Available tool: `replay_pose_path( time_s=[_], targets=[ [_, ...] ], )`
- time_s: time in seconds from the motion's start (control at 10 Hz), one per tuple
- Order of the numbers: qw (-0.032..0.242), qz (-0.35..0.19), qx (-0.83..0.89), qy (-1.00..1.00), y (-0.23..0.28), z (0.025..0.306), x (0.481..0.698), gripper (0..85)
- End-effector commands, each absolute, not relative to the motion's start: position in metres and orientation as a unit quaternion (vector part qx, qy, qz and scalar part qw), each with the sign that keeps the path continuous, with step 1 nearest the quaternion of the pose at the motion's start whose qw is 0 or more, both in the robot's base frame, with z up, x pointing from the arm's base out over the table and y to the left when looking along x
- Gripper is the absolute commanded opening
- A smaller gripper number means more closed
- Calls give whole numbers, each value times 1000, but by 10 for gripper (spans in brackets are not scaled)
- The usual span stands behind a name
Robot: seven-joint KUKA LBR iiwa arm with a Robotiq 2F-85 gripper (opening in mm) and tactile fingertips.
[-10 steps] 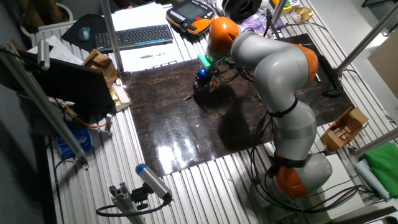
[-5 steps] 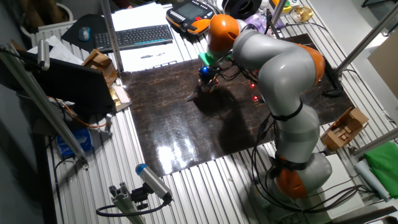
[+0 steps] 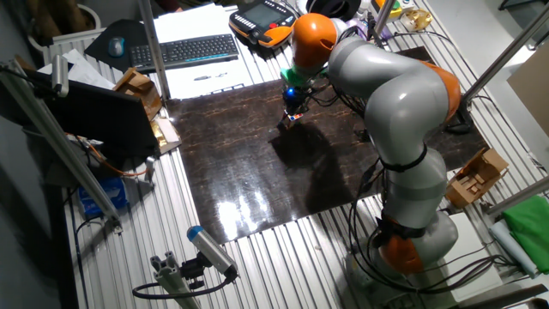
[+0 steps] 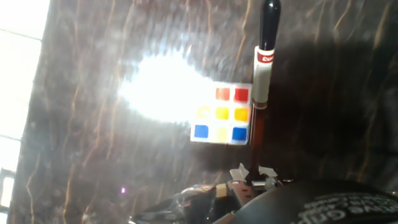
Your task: Place the brush on the pen rack
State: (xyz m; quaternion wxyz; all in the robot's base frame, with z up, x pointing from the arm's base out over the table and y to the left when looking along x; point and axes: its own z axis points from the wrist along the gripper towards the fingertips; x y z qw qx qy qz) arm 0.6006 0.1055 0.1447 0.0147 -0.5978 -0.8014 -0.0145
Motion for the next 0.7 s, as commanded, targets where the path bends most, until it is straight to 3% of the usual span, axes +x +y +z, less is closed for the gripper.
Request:
replay_pose_path(
  time_s=[0.0, 0.6],
  targets=[
    [8, -8, -597, -802, 101, 149, 598, 7],
    [-14, 13, -608, -794, 79, 164, 588, 7]
  ],
)
